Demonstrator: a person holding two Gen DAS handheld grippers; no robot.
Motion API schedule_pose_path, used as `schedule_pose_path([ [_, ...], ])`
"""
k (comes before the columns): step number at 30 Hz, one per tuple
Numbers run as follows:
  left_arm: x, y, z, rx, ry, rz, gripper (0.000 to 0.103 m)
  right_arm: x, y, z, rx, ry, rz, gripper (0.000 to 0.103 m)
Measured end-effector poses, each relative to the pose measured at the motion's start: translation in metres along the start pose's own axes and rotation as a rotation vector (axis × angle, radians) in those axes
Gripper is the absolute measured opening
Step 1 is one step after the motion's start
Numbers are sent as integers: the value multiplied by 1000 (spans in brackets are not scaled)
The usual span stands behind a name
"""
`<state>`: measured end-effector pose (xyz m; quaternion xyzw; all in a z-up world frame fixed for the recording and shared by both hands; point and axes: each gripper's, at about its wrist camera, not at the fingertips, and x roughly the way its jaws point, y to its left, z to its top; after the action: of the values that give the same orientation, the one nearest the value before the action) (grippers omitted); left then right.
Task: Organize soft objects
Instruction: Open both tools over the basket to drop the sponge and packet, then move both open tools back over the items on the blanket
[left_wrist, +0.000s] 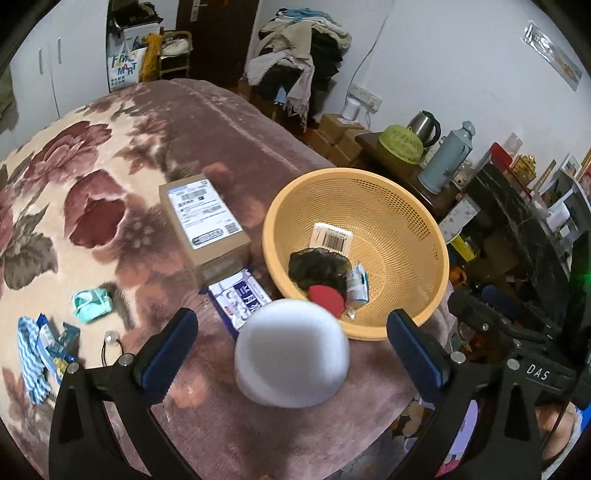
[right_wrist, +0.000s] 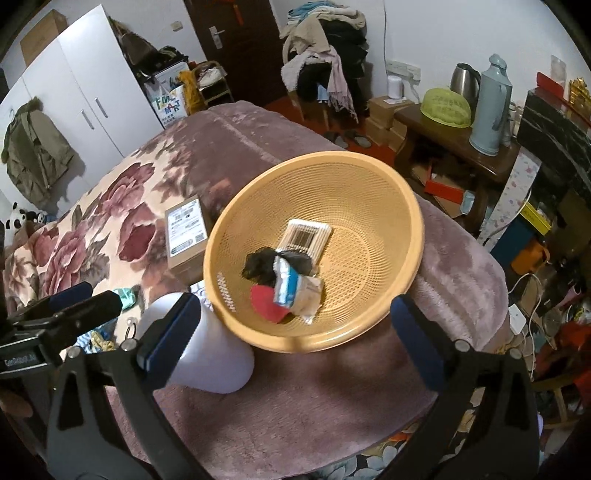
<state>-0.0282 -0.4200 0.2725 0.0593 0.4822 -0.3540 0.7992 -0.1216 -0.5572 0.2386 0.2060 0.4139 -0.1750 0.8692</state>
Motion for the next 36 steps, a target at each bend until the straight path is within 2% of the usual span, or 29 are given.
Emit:
schedule_pose_path([
  [20, -46, 63, -33, -49, -28, 9, 102, -6, 78, -24, -110, 13, 8, 103],
  [36, -60, 103, -57, -92, -26, 13, 102, -7, 129, -41, -196, 30, 22, 103],
])
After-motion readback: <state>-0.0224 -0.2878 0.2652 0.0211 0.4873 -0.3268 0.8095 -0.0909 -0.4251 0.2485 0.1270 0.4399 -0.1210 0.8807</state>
